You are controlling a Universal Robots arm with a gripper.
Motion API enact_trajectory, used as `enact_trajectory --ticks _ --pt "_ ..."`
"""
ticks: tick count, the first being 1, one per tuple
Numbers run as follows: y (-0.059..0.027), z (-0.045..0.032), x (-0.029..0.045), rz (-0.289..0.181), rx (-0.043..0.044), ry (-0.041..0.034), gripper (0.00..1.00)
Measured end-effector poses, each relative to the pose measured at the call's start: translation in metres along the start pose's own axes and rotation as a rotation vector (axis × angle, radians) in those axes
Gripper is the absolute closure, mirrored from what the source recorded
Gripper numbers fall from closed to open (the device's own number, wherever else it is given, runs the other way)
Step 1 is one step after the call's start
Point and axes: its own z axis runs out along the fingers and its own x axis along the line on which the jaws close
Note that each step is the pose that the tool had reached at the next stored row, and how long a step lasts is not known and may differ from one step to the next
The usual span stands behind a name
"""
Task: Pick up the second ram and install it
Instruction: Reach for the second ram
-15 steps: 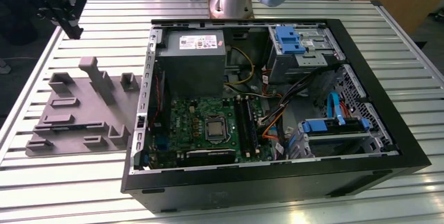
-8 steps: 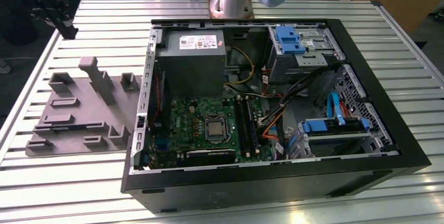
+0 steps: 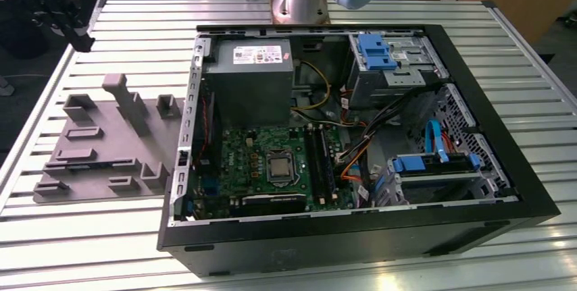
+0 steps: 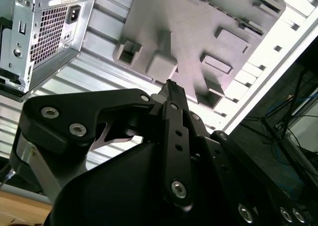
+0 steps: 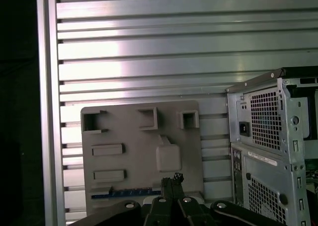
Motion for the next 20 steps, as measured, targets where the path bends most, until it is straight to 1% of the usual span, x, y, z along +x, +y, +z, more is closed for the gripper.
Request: enact_trajectory --ticks 10,16,18,20 --pt "-0.0004 0.0001 0.0014 0.0 -0.0001 -0.0001 0.89" --pt "-0.0058 0.0008 0.0031 0.0 0.0 0.0 0.89" --pt "-0.0081 0.001 0.0053 0.0 0.0 0.0 0.89" --pt "-0.0095 0.0009 0.0111 0.0 0.0 0.0 0.89"
